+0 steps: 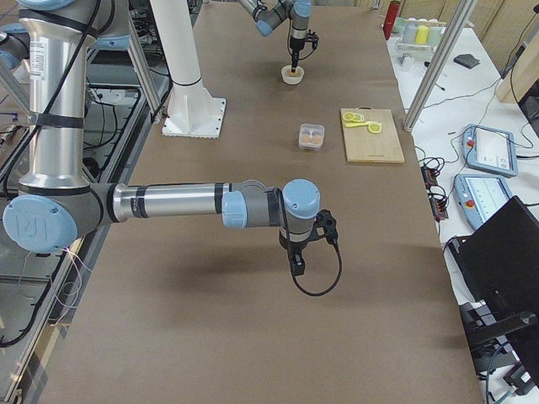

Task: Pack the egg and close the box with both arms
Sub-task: 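Lower the left gripper into the bowl and grasp the brown egg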

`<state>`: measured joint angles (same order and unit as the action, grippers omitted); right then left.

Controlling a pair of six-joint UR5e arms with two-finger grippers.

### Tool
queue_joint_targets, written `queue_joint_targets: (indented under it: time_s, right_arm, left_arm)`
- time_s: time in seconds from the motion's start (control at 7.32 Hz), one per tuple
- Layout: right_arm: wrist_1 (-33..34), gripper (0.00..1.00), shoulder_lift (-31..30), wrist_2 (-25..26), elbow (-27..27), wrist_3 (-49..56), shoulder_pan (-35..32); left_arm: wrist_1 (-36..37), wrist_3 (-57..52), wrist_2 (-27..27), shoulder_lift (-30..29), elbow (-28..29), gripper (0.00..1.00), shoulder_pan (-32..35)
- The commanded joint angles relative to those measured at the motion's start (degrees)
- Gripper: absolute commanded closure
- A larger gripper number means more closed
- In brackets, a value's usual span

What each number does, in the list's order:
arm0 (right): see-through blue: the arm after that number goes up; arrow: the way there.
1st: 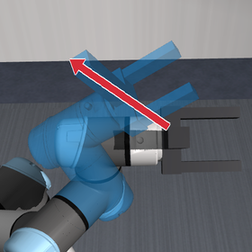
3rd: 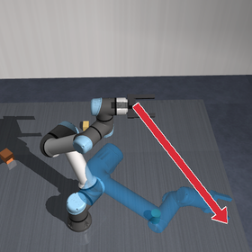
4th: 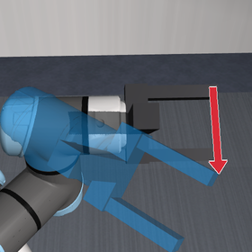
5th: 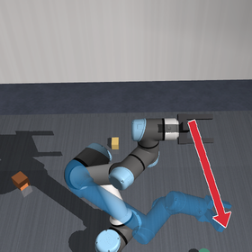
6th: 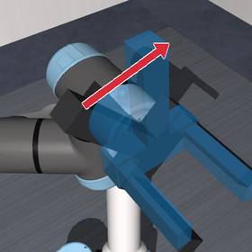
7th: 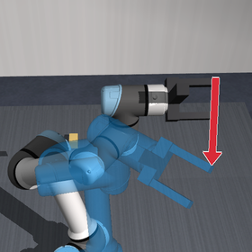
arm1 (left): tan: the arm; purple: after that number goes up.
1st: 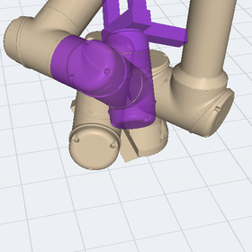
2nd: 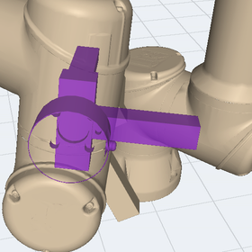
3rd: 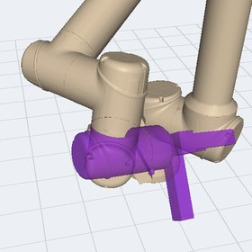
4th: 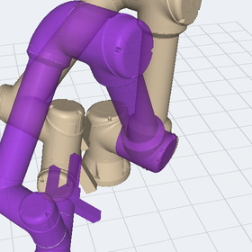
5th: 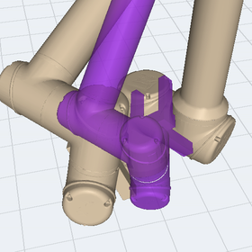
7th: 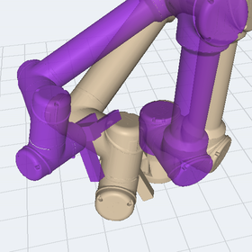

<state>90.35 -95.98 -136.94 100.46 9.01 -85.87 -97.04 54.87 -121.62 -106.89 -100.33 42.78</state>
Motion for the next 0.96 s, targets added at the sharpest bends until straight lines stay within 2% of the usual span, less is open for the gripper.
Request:
queue_joint_targets:
  time_s: [0.0,0.82]
  right_arm:
    - [0.0,0.0,0.0,0.0,-0.1,0.0,0.0]
    - [0.0,0.0,-0.1,0.0,-0.1,0.0,0.0]
  left_arm:
    - [-0.1,-0.4,0.0,-0.1,0.7,0.34,-0.3]
    - [-0.1,-0.5,0.1,-1.2,2.4,0.34,-0.3]
